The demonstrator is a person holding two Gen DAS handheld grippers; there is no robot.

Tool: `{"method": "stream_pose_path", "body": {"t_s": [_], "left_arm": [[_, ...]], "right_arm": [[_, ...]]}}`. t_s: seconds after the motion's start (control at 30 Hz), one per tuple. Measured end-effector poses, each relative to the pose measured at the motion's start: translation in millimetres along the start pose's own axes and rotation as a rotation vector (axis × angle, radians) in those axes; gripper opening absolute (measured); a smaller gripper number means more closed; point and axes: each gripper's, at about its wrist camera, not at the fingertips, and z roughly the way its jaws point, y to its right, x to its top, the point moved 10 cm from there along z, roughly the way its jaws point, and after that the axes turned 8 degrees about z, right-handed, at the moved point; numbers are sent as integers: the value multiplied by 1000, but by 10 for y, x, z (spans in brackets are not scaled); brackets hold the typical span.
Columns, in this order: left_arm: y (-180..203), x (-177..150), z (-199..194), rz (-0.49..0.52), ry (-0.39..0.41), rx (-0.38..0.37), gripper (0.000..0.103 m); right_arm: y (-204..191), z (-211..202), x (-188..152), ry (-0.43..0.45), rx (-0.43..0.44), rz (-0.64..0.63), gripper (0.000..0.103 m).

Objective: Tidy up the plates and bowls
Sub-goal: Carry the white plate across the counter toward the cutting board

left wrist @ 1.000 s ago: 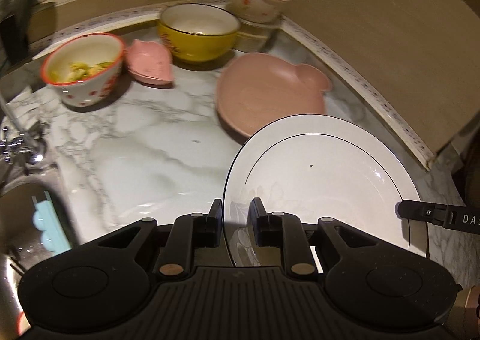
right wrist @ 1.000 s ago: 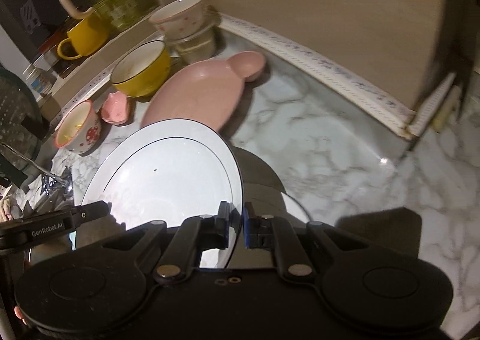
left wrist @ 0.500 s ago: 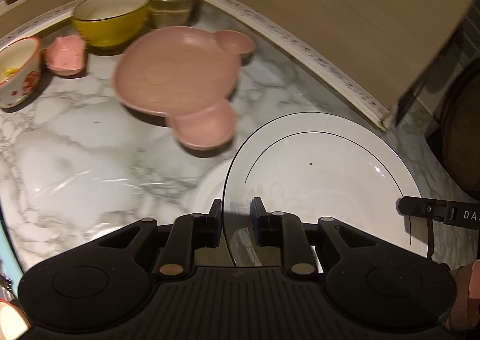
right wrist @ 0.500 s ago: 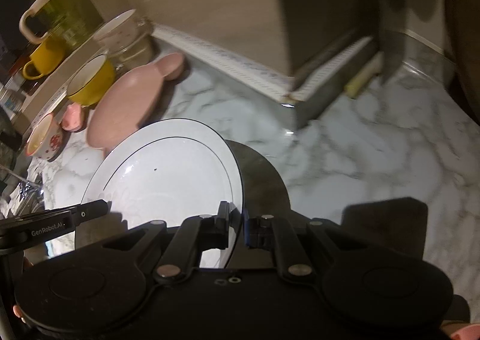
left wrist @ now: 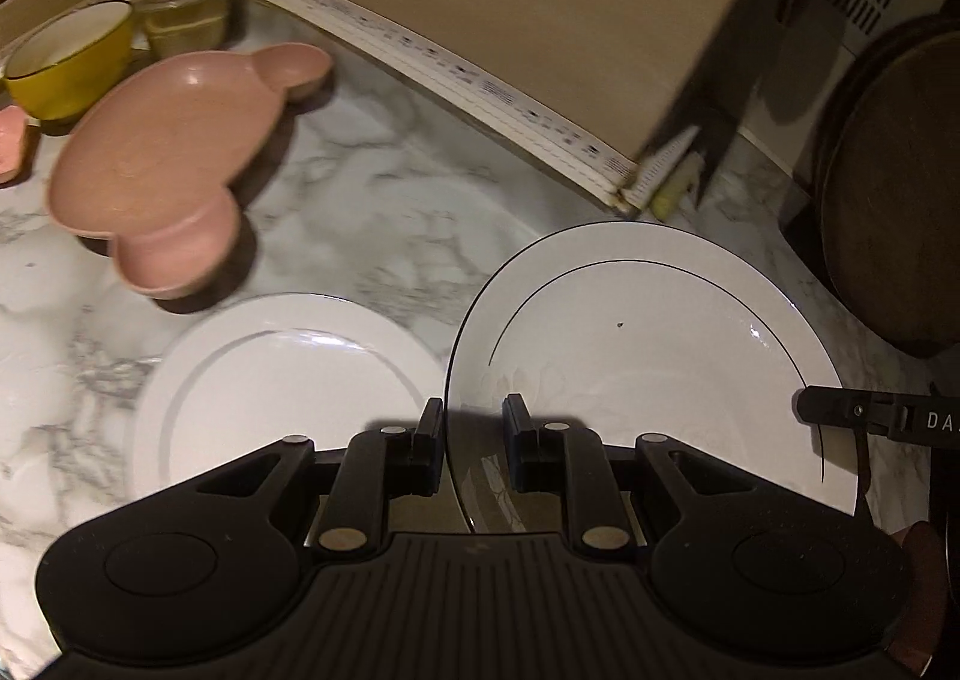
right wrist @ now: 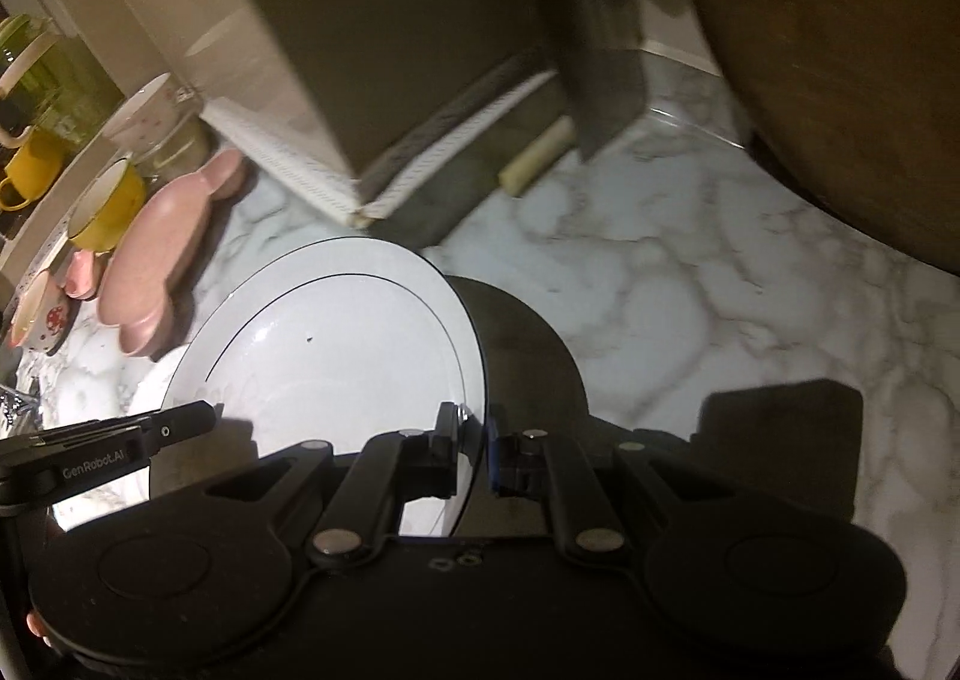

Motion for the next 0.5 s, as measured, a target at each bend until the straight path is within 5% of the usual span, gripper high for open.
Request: {"method": "stream_pose_path", "body": {"t_s": [0.5], "left_arm": [[316, -59, 324, 41, -48, -4, 19]], "right_arm": [[493, 166, -27, -52, -18, 51, 8]]}}
